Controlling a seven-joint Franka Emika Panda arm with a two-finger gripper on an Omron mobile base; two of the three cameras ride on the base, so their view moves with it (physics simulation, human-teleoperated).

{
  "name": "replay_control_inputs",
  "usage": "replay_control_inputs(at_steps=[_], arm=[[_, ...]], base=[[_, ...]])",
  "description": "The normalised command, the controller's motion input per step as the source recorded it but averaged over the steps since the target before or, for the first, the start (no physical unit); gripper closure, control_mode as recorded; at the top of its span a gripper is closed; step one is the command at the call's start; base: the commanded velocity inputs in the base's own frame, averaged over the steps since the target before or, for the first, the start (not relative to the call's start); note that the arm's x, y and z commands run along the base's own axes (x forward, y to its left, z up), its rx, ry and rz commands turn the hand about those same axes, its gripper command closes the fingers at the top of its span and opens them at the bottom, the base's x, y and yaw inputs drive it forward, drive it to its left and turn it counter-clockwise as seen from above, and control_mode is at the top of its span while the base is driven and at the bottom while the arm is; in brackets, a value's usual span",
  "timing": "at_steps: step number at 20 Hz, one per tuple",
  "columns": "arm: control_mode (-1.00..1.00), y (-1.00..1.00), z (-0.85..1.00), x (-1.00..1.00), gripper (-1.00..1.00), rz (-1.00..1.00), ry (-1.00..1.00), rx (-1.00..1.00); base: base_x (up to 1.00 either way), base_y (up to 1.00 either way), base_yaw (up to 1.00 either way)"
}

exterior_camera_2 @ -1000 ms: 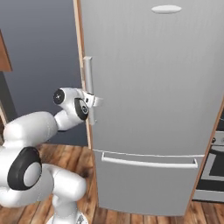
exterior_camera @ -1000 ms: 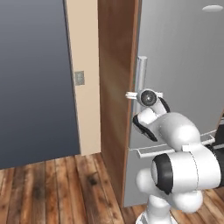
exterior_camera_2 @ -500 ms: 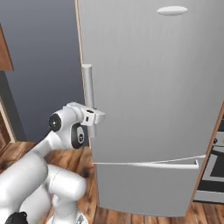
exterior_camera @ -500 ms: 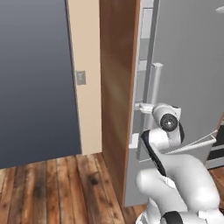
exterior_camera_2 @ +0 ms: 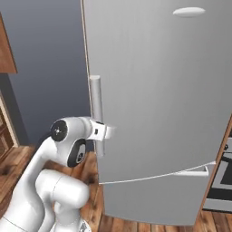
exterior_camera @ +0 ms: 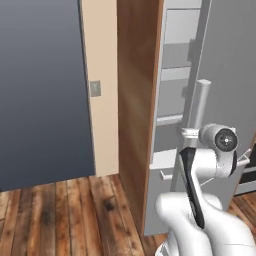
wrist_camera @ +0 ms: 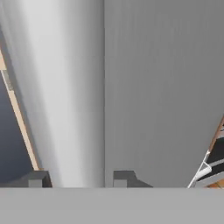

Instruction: There is a bowl on the dining counter. Grab a lemon wedge from the fridge and place it in the bowl. Then get the liquor bottle and glass cup from the cabinet and place them next to the bowl.

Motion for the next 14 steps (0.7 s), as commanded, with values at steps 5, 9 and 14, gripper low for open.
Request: replay_control_inputs(at_steps=[5,9,14], arm=[[-1.0,-0.18,0.39,-1.0,-1.0,-0.01,0.0,0.04],[-1.0,0.22,0.87,-1.0,-1.0,0.0,0.0,0.1],[-1.0,0.68,0.81,-1.0,-1.0,0.0,0.0,0.01]], base=[[0.0,0.0,0.0],[0.0,0.0,0.0],[0.0,0.0,0.0]])
